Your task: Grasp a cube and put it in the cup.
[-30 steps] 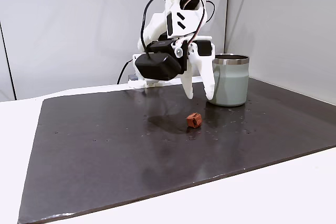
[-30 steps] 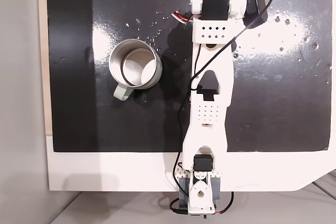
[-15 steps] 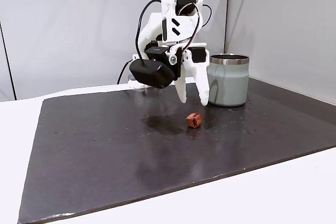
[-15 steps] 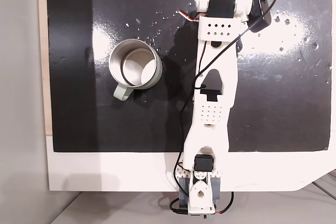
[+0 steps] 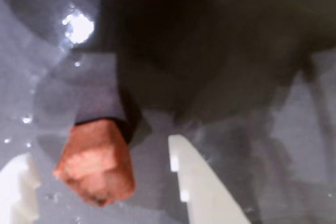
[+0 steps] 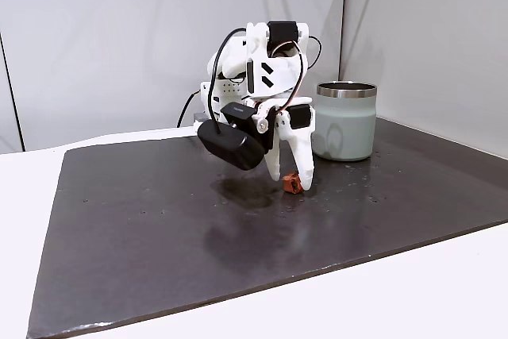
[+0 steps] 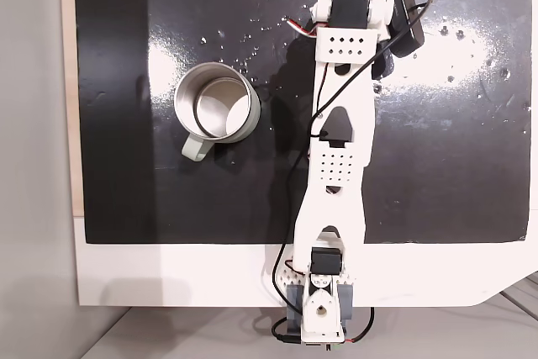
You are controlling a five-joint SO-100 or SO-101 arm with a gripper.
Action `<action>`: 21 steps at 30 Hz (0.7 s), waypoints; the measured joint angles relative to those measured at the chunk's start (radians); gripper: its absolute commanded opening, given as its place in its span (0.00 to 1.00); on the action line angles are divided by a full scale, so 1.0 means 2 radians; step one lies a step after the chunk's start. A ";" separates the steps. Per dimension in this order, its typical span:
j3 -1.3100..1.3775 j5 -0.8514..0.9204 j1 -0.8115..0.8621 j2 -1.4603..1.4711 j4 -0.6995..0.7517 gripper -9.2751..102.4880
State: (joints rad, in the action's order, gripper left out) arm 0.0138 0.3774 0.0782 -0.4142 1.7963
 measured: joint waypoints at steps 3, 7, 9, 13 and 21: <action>0.015 0.001 -0.005 0.015 0.000 0.32; 0.025 0.001 -0.008 0.026 0.000 0.30; 0.031 0.001 -0.009 0.029 0.001 0.28; 0.033 0.001 -0.009 0.030 0.001 0.21; 0.034 0.001 -0.008 0.030 0.001 0.13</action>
State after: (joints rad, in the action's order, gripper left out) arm 0.0813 0.3789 0.0614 -0.3543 1.7978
